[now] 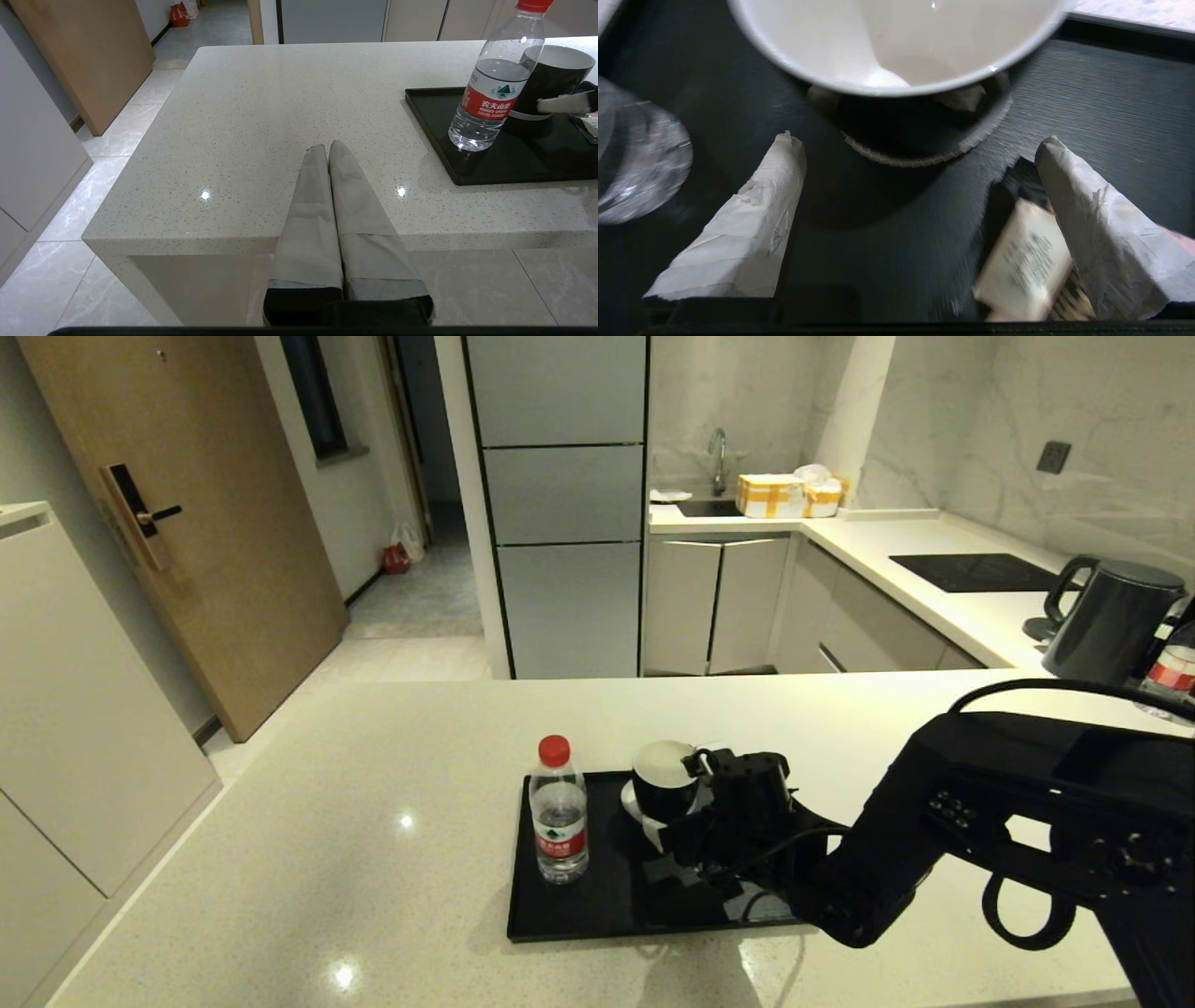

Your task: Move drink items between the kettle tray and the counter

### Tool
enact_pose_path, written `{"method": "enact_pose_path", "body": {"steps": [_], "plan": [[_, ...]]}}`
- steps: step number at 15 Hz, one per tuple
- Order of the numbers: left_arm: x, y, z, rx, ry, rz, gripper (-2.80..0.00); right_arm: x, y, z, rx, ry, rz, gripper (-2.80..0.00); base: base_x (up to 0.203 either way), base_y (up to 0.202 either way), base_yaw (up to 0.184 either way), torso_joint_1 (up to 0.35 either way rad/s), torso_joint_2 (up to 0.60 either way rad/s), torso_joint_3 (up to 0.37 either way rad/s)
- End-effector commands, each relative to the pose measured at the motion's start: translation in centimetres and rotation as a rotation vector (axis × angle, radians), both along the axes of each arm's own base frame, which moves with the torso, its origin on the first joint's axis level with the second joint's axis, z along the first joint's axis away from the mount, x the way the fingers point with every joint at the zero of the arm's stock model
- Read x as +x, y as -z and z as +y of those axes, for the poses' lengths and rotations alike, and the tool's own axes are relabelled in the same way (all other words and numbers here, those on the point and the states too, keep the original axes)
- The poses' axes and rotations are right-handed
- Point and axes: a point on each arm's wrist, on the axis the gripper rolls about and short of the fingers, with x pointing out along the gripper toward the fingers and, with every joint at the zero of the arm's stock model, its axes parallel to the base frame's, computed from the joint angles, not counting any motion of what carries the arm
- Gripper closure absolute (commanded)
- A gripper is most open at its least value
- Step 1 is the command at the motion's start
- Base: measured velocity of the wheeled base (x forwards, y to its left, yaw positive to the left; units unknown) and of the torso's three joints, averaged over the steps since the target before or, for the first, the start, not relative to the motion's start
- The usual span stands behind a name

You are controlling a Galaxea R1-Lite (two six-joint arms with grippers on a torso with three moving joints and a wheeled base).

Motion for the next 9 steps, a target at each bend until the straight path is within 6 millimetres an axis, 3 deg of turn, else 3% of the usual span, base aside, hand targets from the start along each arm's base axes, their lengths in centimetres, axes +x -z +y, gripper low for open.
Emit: {"method": "enact_pose_path", "body": {"steps": [1,3,4,7,9], "plan": [[0.0,0.0,0.0,0.0,0.0,-0.001,0.0,-1.2,-2.2,-0.6,0.017,-0.003,-0.024,-2.8,0.0,0.0,0.0,0.0,0.0,0.0],[0.0,0.0,0.0,0.0,0.0,-0.001,0.0,-2.2,-3.5,-1.3,0.022,-0.002,-0.029,-2.8,0.0,0.0,0.0,0.0,0.0,0.0],[0.0,0.0,0.0,0.0,0.0,-0.002,0.0,-3.0,-4.5,-1.8,0.032,0.002,-0.034,0.0,0.0,0.0,0.0,0.0,0.0,0.0],[0.0,0.0,0.0,0.0,0.0,-0.001,0.0,-5.4,-7.3,-3.4,0.051,0.012,-0.053,0.0,0.0,0.0,0.0,0.0,0.0,0.0],[0.0,0.0,0.0,0.0,0.0,-0.001,0.0,-7.1,-10.4,-4.8,0.072,0.031,-0.093,0.0,0.0,0.0,0.0,0.0,0.0,0.0]]}}
